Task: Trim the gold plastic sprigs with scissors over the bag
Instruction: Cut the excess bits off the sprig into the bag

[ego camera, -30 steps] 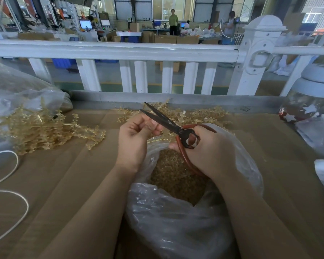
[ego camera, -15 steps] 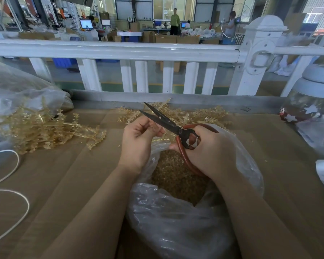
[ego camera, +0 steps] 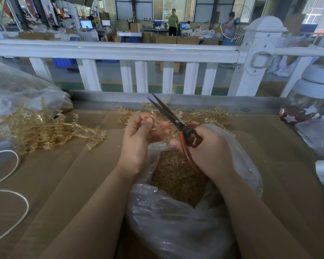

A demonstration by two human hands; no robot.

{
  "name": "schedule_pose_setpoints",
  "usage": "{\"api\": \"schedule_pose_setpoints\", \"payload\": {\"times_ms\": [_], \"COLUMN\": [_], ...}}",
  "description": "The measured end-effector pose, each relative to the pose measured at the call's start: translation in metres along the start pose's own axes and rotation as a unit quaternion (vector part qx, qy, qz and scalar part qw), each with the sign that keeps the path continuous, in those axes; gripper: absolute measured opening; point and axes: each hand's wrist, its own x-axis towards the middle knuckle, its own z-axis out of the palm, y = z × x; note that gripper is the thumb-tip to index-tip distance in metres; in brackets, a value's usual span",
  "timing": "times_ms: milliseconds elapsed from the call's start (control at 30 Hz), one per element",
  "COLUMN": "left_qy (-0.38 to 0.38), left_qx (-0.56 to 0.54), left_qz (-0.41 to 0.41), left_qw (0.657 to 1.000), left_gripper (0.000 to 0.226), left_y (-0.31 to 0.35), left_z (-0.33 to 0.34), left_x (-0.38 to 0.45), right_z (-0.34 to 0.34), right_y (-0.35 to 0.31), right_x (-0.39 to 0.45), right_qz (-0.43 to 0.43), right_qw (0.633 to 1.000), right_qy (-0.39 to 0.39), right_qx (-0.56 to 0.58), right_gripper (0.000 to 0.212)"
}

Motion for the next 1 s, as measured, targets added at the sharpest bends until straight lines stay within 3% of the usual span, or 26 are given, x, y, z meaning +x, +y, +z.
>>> {"api": "schedule_pose_setpoints", "payload": {"times_ms": [133, 233, 367, 567, 1000], "left_qy": [0.052, 0.06, 0.056, 0.034, 0.036], "left_qx": [-0.068, -0.1, -0.132, -0.157, -0.189], "left_qz": [-0.056, -0.071, -0.089, -0.099, -0.104], "left_qw": [0.995, 0.991, 0.986, 0.982, 0.976], "left_gripper": [0.017, 0.022, 0.026, 0.026, 0.026], "left_y": [0.007, 0.01, 0.013, 0.014, 0.017], "left_z": [0.0, -0.001, -0.005, -0.008, -0.01], "left_x": [0.003, 0.004, 0.005, 0.005, 0.005], "right_z": [-0.004, -0.005, -0.005, -0.007, -0.004], "right_y": [-0.005, -0.003, 0.001, 0.002, 0.005], "right_x": [0.005, 0.007, 0.008, 0.009, 0.01], "right_qz": [0.1, 0.111, 0.147, 0.195, 0.193], "right_qw": [0.988, 0.98, 0.969, 0.95, 0.959], "right_qy": [0.004, 0.011, 0.032, 0.039, 0.018], "right_qx": [0.119, 0.164, 0.193, 0.24, 0.208], "right_gripper": [0.043, 0.017, 0.033, 0.021, 0.022]}}
